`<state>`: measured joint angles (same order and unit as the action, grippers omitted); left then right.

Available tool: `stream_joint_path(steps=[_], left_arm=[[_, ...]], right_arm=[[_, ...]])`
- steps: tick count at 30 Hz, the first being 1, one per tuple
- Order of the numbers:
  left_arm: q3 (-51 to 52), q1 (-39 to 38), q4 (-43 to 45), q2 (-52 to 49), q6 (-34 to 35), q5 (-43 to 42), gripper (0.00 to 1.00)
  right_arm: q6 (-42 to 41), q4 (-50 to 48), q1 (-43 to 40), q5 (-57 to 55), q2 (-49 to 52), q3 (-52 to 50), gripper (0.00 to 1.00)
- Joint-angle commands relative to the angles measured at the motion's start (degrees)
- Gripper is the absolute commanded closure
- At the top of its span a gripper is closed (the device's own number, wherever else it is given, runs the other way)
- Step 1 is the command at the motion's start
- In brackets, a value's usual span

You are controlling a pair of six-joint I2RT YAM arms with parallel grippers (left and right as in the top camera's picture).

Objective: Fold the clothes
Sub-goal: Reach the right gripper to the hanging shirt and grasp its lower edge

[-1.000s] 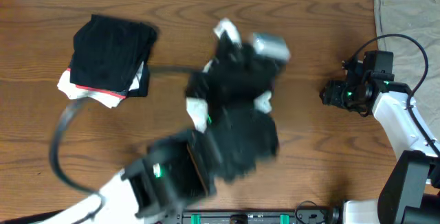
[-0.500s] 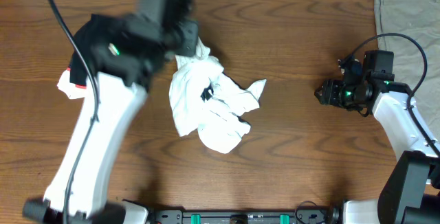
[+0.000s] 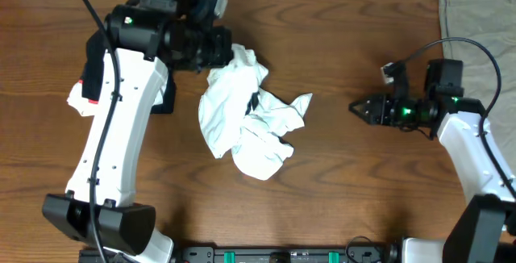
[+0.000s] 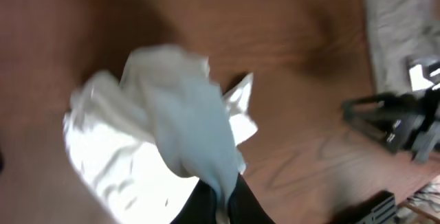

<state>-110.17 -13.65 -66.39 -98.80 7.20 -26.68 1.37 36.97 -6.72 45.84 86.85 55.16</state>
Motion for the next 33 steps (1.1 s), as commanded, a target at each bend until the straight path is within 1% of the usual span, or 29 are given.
stream_joint_path(steps=[1, 3, 6, 10, 17, 23, 27, 33], left_arm=[[-6.5, -0.6, 1.8, 3.1, -1.1, -0.5, 0.94], [-8.9, -0.6, 3.5, 3.1, -0.8, -0.5, 0.94], [-11.4, -0.6, 4.6, 3.2, 0.6, -0.5, 0.94], [-15.3, -0.6, 5.5, 3.2, 0.6, -0.5, 0.94], [-21.4, -0.6, 7.9, 3.3, 0.7, -0.5, 0.94], [-22.3, -0.6, 10.4, 3.5, 2.6, -0.5, 0.94], [-22.2, -0.6, 11.3, 3.5, 2.6, -0.4, 0.94], [-22.3, -0.6, 11.6, 3.9, 2.8, 0.4, 0.94]], right_arm=[[2.2, 1.6, 5.5, 9.1, -1.4, 1.3, 0.53], [2.2, 1.5, 9.8, 9.0, -1.4, 1.2, 0.51], [2.1, -1.3, 16.8, 8.9, -1.4, 1.2, 0.49], [-2.8, -6.7, 23.8, 4.9, -1.4, 1.2, 0.46], [-8.1, -12.9, 31.4, 1.4, -1.4, 1.2, 0.45], [-12.6, -14.5, 37.2, -8.2, -1.4, 1.2, 0.43], [-16.5, -18.9, 41.0, -11.5, -1.3, 1.2, 0.43], [-25.6, -25.9, 47.0, -23.5, -1.3, 0.5, 0.42]])
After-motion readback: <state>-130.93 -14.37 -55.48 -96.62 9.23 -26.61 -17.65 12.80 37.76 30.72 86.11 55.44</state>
